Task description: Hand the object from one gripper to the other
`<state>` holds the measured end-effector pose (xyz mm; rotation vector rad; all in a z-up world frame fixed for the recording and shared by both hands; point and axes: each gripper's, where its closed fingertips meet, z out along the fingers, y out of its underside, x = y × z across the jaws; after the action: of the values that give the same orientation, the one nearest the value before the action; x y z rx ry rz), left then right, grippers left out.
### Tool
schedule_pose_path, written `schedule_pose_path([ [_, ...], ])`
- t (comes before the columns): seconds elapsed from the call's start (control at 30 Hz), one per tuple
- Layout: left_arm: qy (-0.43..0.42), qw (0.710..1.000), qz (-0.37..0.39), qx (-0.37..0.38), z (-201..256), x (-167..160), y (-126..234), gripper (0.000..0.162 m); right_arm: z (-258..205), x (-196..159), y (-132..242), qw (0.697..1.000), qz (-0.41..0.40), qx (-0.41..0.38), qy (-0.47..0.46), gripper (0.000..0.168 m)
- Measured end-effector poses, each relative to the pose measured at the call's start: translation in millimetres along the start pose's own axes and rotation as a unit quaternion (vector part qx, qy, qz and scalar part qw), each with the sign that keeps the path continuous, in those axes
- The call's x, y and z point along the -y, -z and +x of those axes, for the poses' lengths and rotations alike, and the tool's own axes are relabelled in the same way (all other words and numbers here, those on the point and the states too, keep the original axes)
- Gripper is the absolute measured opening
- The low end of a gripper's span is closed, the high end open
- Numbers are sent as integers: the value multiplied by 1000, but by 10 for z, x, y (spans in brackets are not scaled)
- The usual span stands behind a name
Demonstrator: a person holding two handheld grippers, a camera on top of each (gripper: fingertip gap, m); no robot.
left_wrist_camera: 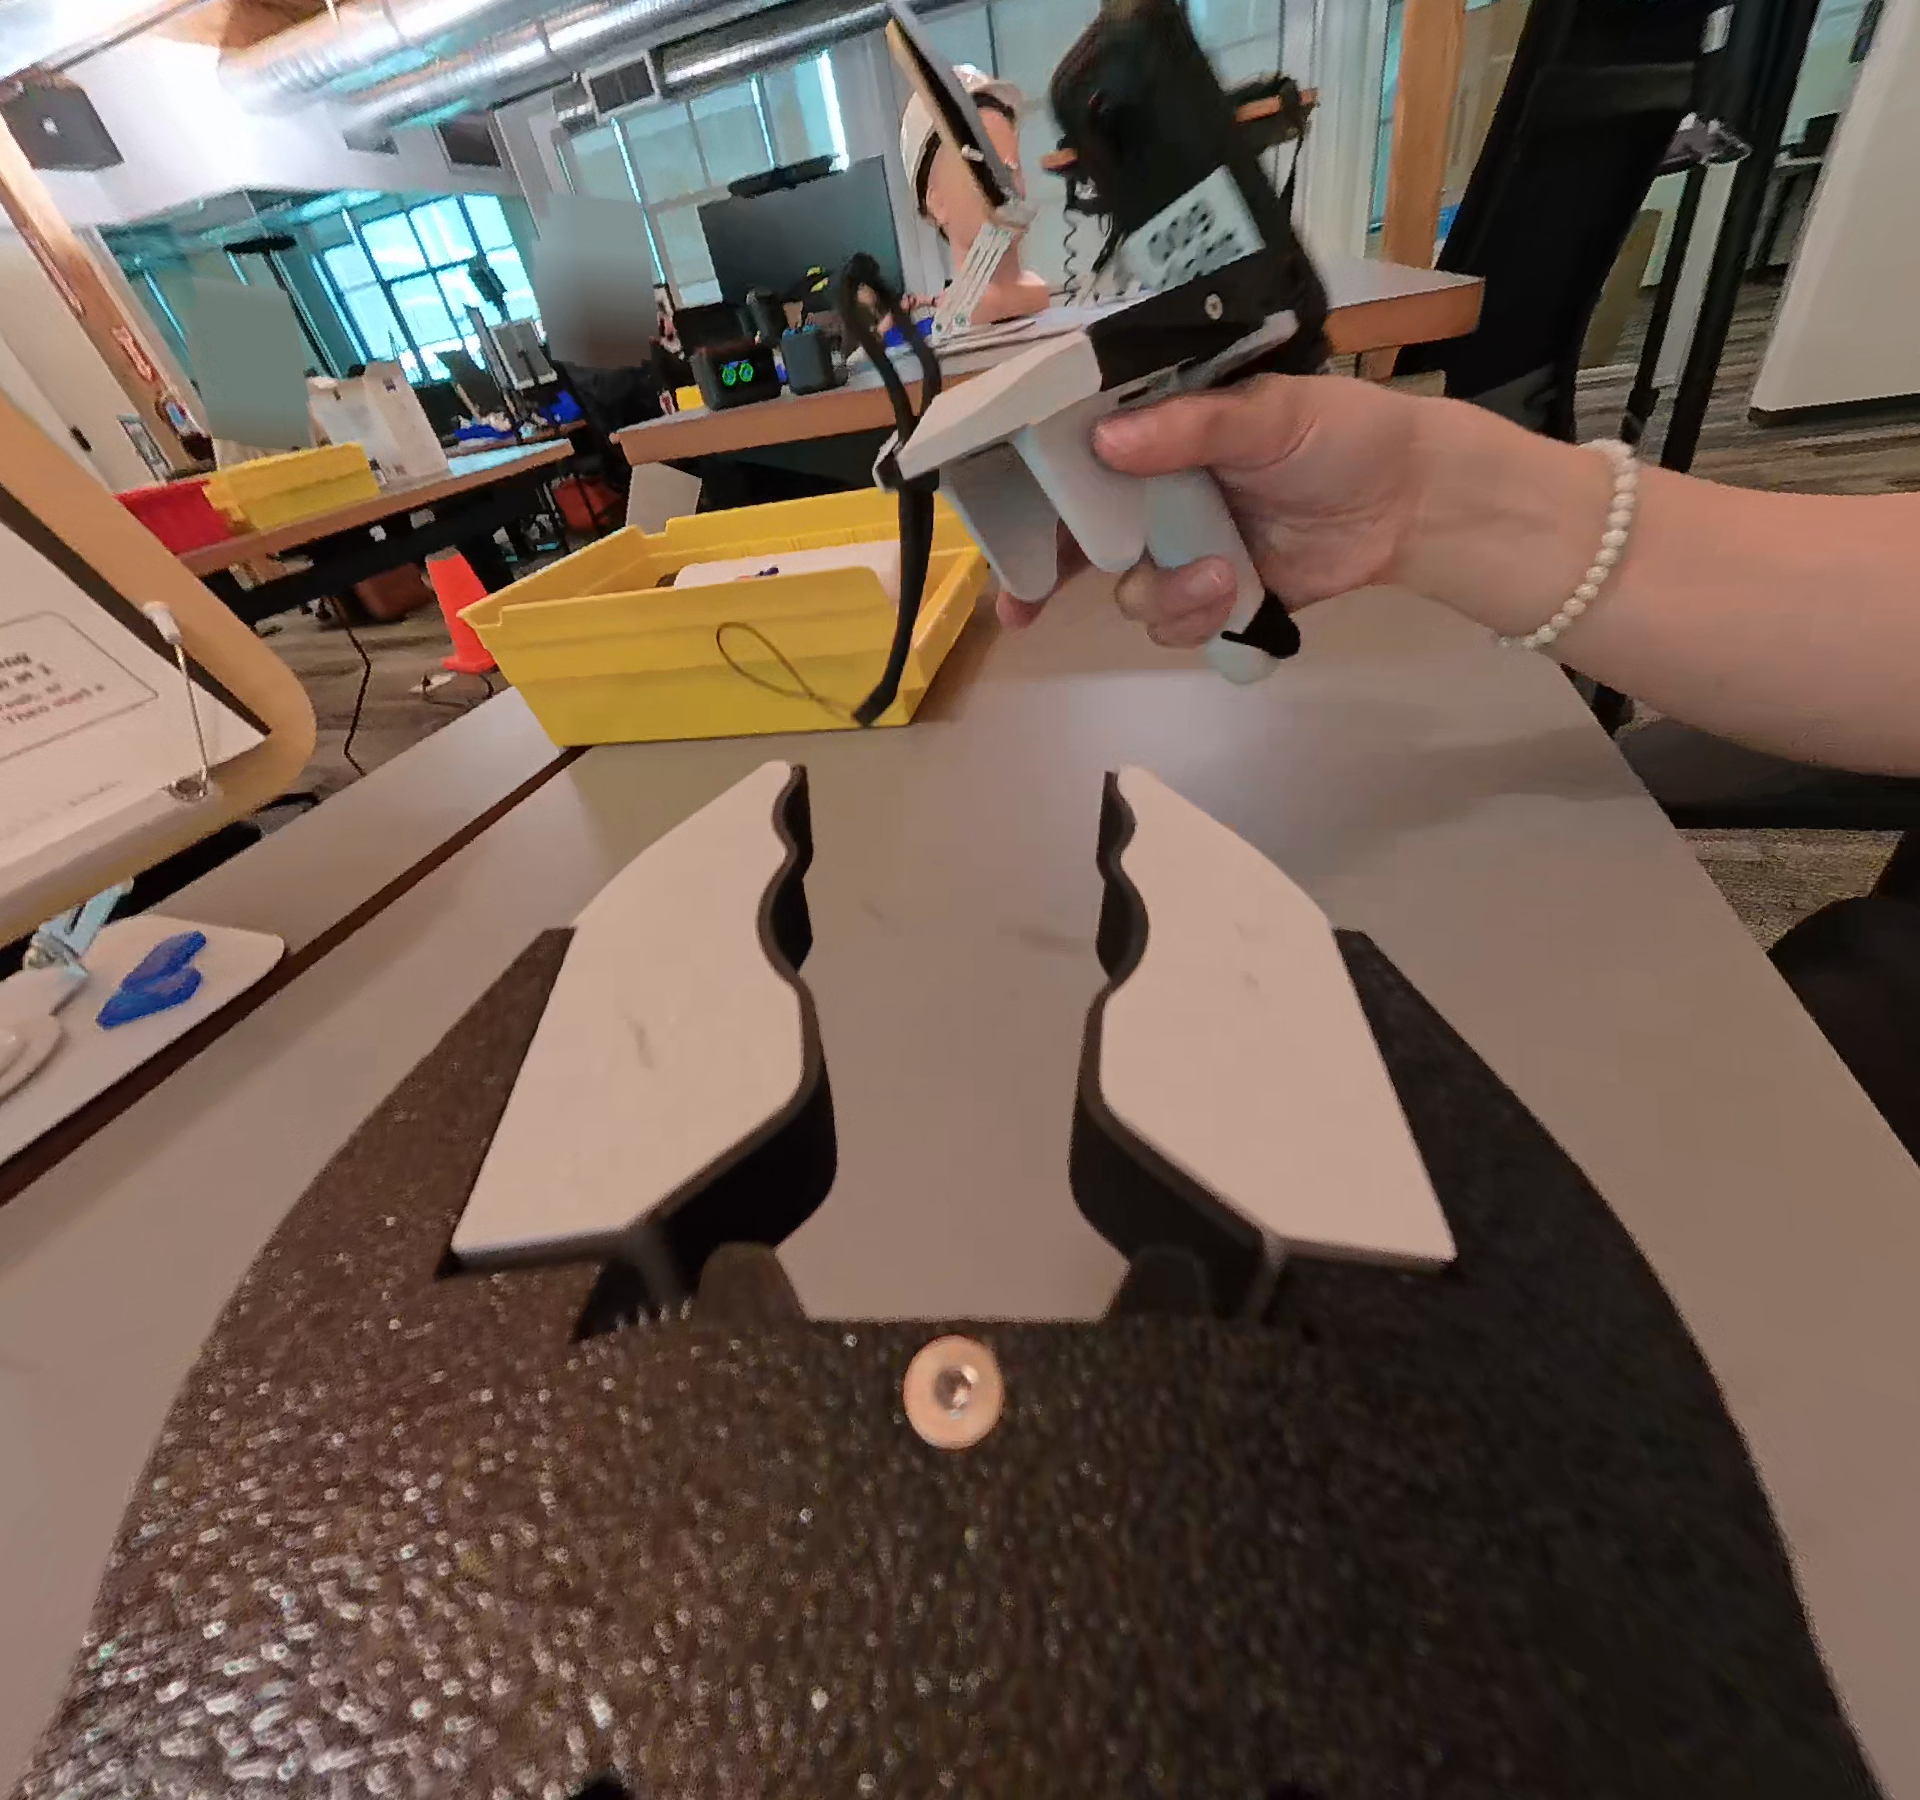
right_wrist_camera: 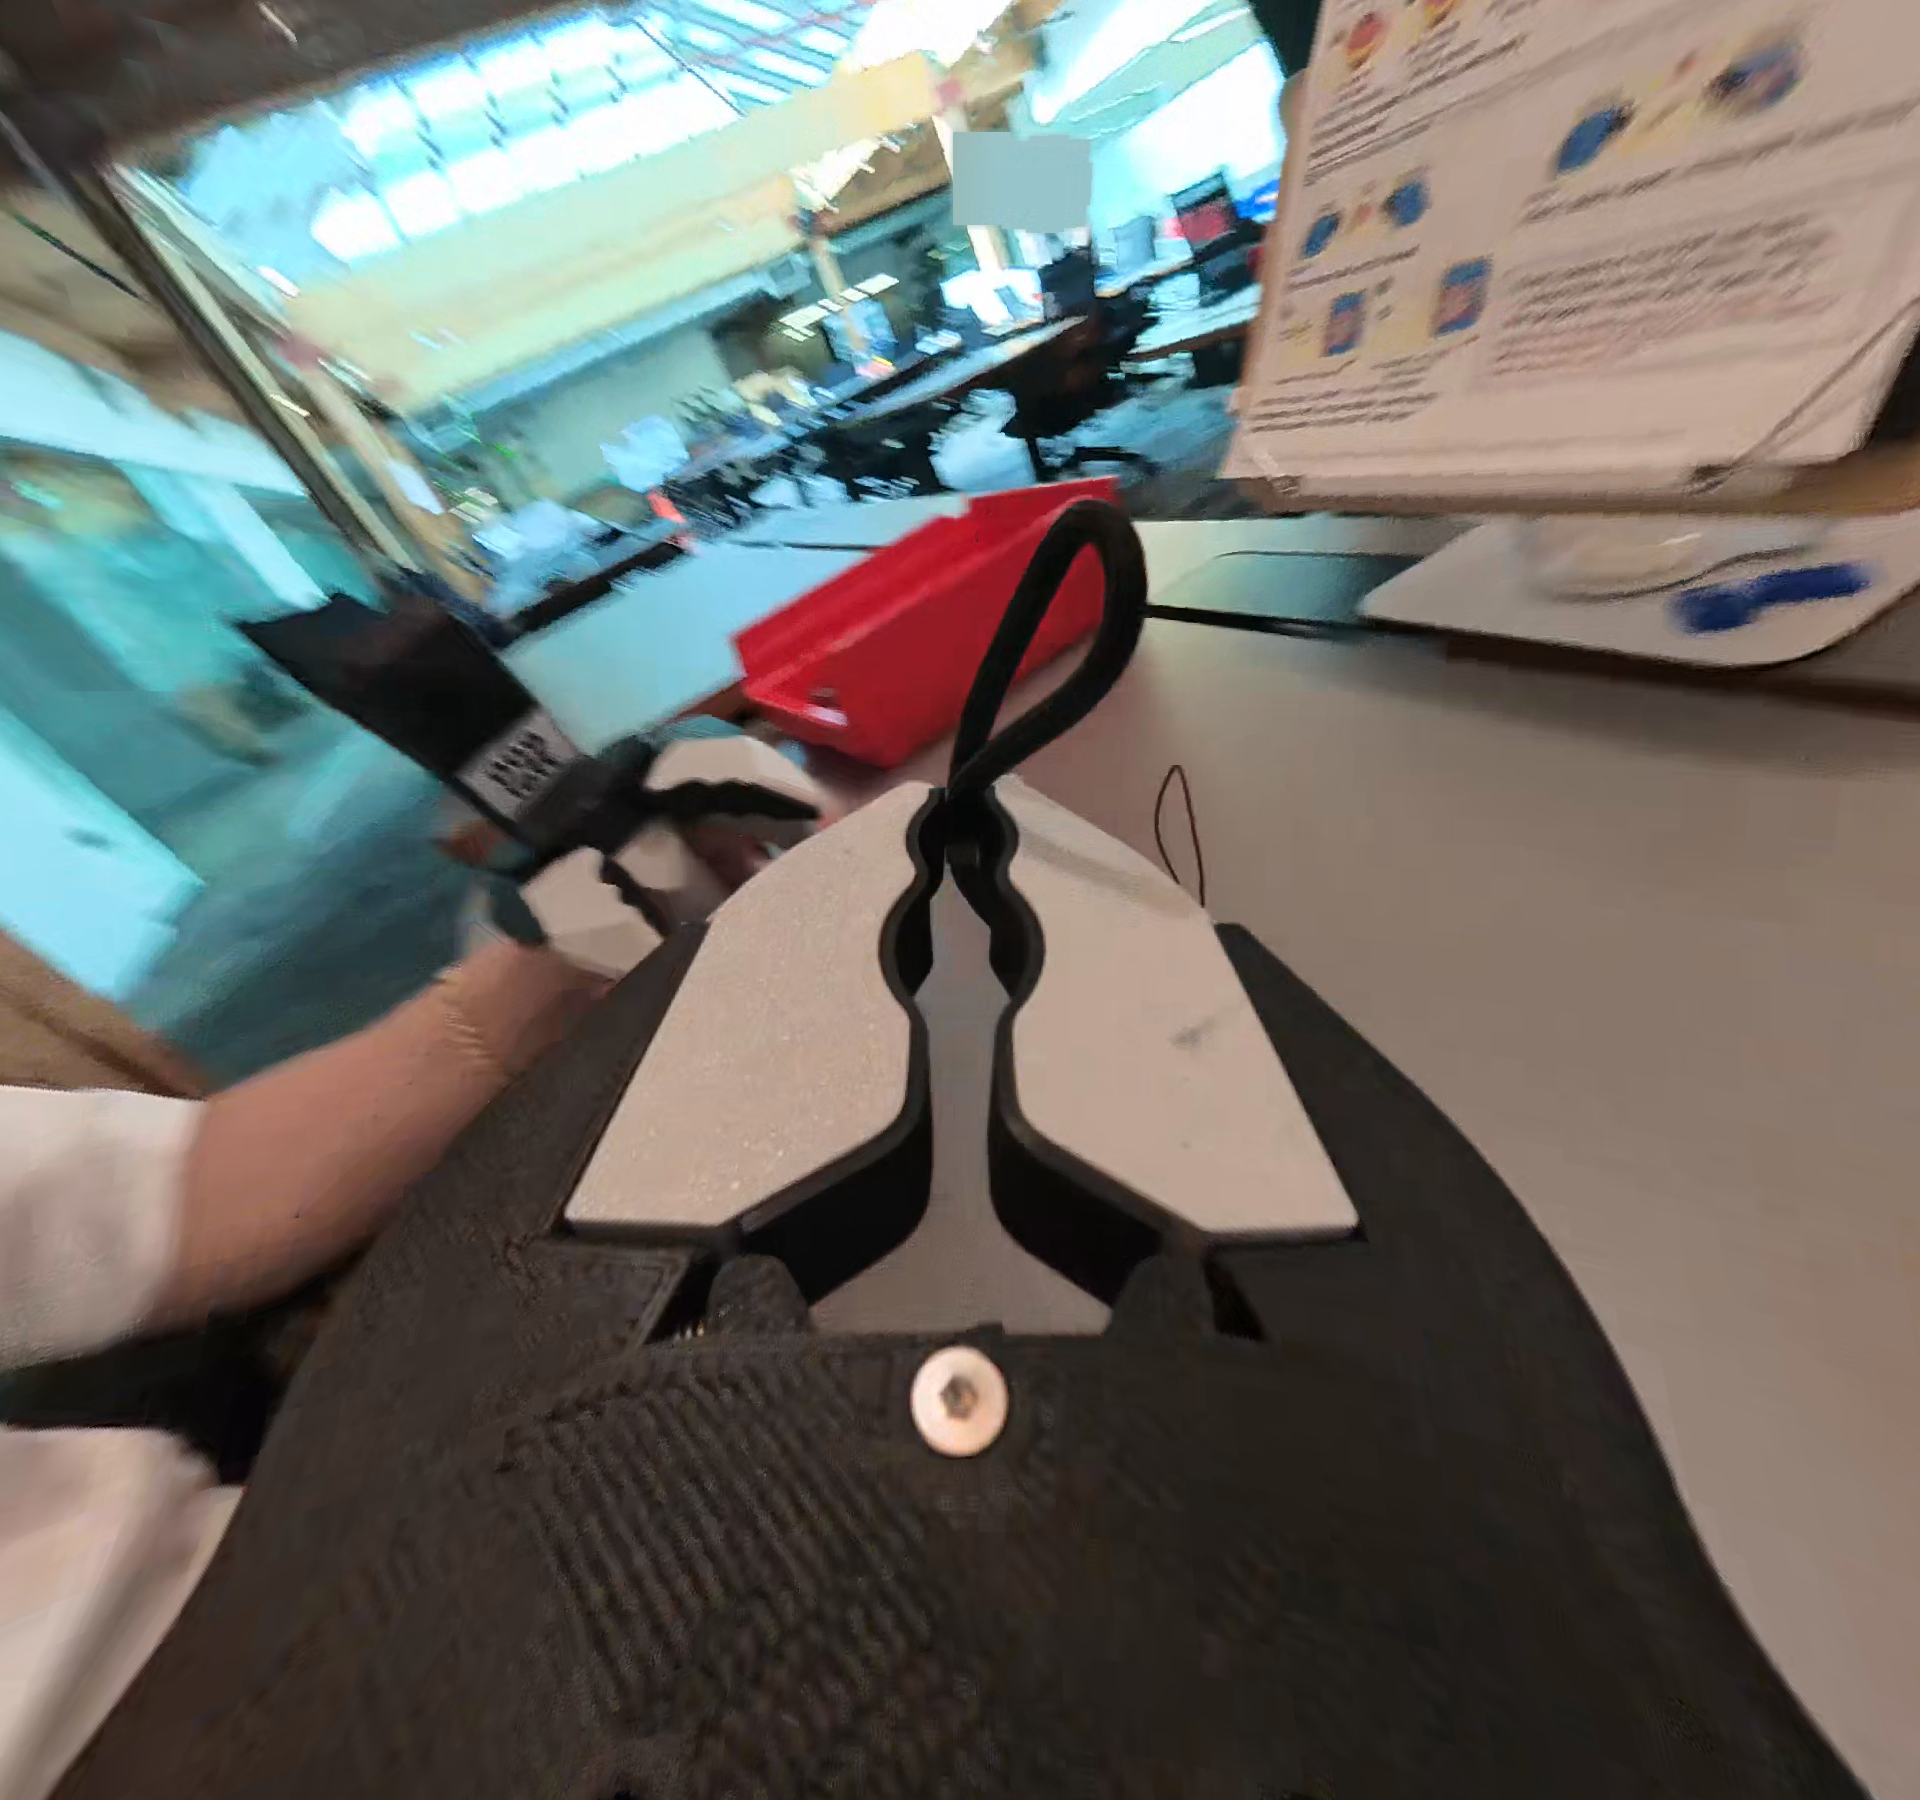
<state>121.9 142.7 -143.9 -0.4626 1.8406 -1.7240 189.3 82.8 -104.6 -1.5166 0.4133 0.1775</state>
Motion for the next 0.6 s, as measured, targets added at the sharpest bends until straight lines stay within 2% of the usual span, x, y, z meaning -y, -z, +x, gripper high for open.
schedule_pose_path([
  [0.07,9,1000,-16,10,-35,-57,-17,51,124,26,49,994,-9,-64,83,5],
  [0.13,15,999,-34,17,-61,-118,-25,50,276,73,122,976,-23,-132,172,5],
  [0.2,17,998,-53,26,-93,-170,-20,50,515,207,277,941,-39,-221,254,5],
  [0.3,18,997,-61,33,-125,-189,7,49,1009,597,637,873,-53,-356,329,5],
  [0.4,25,997,-60,39,-166,-179,34,49,1615,839,951,824,-116,-451,322,4],
  [0.47,27,997,-62,42,-194,-188,52,49,2025,878,1113,795,-176,-496,302,6],
  [0.6,31,996,-74,49,-247,-236,92,48,2577,613,1166,795,-288,-497,195,5],
])
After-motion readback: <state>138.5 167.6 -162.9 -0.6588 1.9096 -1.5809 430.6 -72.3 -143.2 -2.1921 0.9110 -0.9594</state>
